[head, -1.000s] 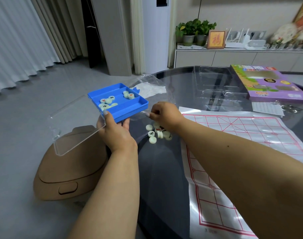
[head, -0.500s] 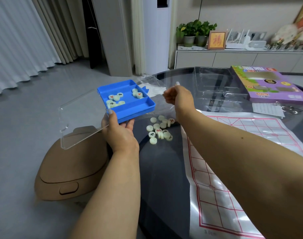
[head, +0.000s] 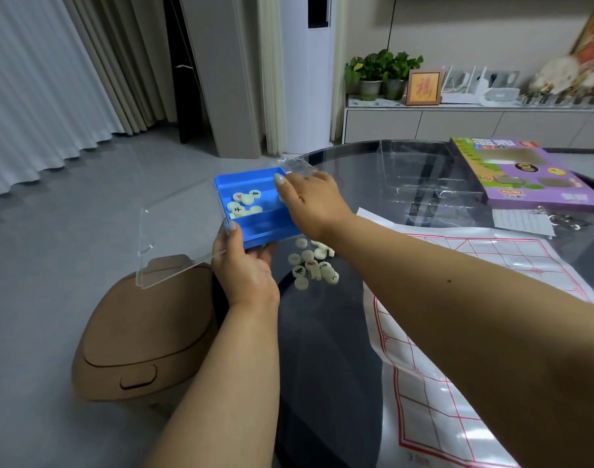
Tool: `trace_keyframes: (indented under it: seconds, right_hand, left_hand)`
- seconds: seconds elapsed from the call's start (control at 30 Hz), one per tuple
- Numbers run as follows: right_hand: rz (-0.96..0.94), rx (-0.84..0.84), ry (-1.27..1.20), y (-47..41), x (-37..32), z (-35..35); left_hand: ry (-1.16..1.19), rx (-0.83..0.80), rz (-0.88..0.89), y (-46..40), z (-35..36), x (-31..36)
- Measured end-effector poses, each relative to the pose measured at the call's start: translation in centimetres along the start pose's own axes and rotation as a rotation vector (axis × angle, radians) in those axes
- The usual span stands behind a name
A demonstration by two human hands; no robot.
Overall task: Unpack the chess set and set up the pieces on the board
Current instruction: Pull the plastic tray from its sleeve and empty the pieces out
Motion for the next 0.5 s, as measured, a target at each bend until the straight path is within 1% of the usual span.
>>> trace_keyframes:
  seconds: [0.07,0.1,0.13,0.17,0.23,0.3,0.33,0.37,0.4,0.43,0.47,0.5]
  right_hand:
    - [0.054,-0.101,-0.229,0.3,-0.5,0.1]
    - [0.086,-0.116,-0.321,0.4,-0.7,-0.2]
    - [0.097,-0.106,-0.348,0.4,-0.8,-0.5]
    - [0.098,-0.088,-0.317,0.1,-0.7,-0.8]
    - [0.075,-0.099,-0.153,-0.5,-0.6,-1.0]
    - [0.049,-0.178,0.02,-0.7,-0.7,-0.5]
    - [0.041,-0.218,0.048,-0.7,-0.8,-0.2]
    - [0.036,-0.263,0.024,-0.6,-0.9,0.0]
    - [0.055,-0.295,-0.091,-0.6,-1.0,0.1]
    - [0.096,-0.305,-0.257,-0.5,-1.2,0.0]
    - [0.128,-0.272,-0.402,-0.5,-1.2,-0.3]
    - [0.151,-0.224,-0.474,-0.7,-1.2,-0.7]
  left_hand:
    - [-0.005,0.0,0.002,-0.1,0.0,-0.1]
    - [-0.003,0.002,0.003,-0.1,0.0,0.0]
    - [0.0,0.006,0.003,-0.2,0.1,0.0]
    - [0.002,0.006,0.002,-0.2,0.1,0.0]
    - [0.0,-0.002,0.0,-0.1,0.2,0.0]
    - [-0.01,-0.02,-0.003,0.0,0.2,0.0]
    - [-0.024,-0.026,-0.001,0.1,0.2,-0.1]
    - [-0.04,-0.028,0.002,0.1,0.2,-0.1]
    - [-0.049,-0.025,0.006,0.2,0.2,-0.1]
    - [-0.049,-0.021,0.006,0.2,0.2,-0.1]
    - [-0.043,-0.017,0.002,0.1,0.2,-0.1]
    - [-0.035,-0.017,-0.003,0.2,0.3,0.0]
Point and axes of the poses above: each hand's wrist, its own y-axis away from the middle knuckle, its own z-axis out of the palm, x = y × z, the point moved 2 cm from there along -y, towards the middle knuckle, and after that the axes turned 1 degree about x, right-handed, at the moved point
